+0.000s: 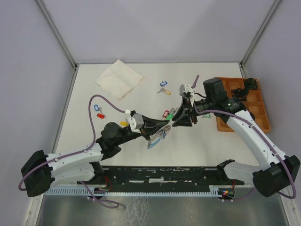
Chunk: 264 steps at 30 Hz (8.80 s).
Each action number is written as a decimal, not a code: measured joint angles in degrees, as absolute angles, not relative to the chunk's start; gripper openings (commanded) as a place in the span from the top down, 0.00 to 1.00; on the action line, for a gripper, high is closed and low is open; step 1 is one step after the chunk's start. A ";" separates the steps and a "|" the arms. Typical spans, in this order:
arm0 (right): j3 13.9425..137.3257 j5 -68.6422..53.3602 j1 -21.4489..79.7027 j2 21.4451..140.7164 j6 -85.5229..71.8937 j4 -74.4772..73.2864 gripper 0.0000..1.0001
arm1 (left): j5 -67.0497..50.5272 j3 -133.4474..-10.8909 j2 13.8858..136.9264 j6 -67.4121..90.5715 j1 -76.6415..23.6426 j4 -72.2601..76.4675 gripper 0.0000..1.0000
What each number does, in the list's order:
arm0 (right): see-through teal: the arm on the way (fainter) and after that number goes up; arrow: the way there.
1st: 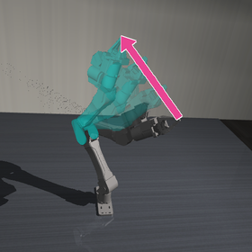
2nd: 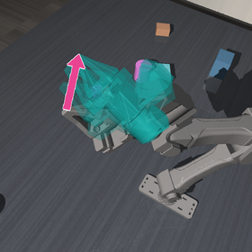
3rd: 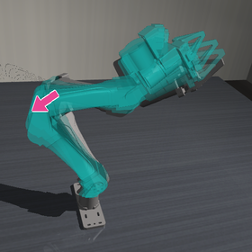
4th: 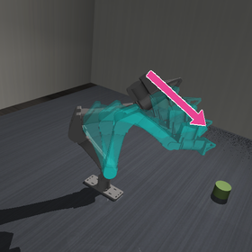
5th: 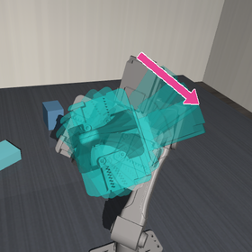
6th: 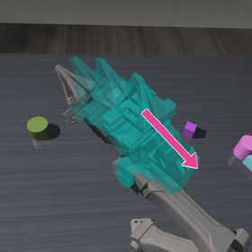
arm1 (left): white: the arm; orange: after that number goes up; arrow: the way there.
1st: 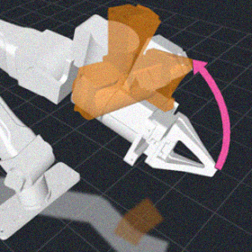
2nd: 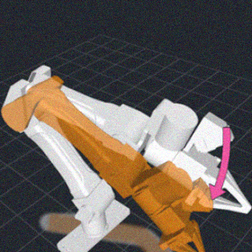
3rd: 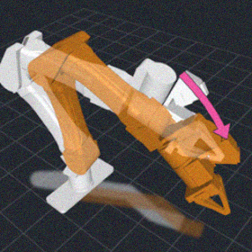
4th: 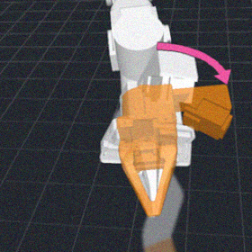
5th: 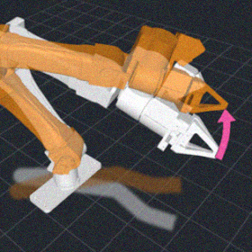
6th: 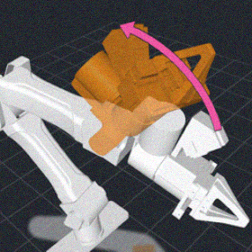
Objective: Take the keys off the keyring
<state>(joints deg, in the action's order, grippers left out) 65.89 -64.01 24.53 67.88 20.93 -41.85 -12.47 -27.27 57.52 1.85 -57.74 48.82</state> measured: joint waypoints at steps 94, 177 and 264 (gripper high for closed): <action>78.65 -84.05 26.92 91.92 99.02 -91.96 0.99 | -40.60 -36.07 60.80 -2.57 -51.81 37.89 0.97; 57.95 -62.63 27.31 77.52 -38.39 12.12 1.00 | -13.63 -25.43 57.60 -3.46 -49.19 60.31 0.97; 32.80 -31.66 22.63 75.18 -82.08 47.94 0.72 | -12.69 -43.13 69.58 12.38 -40.84 47.81 0.97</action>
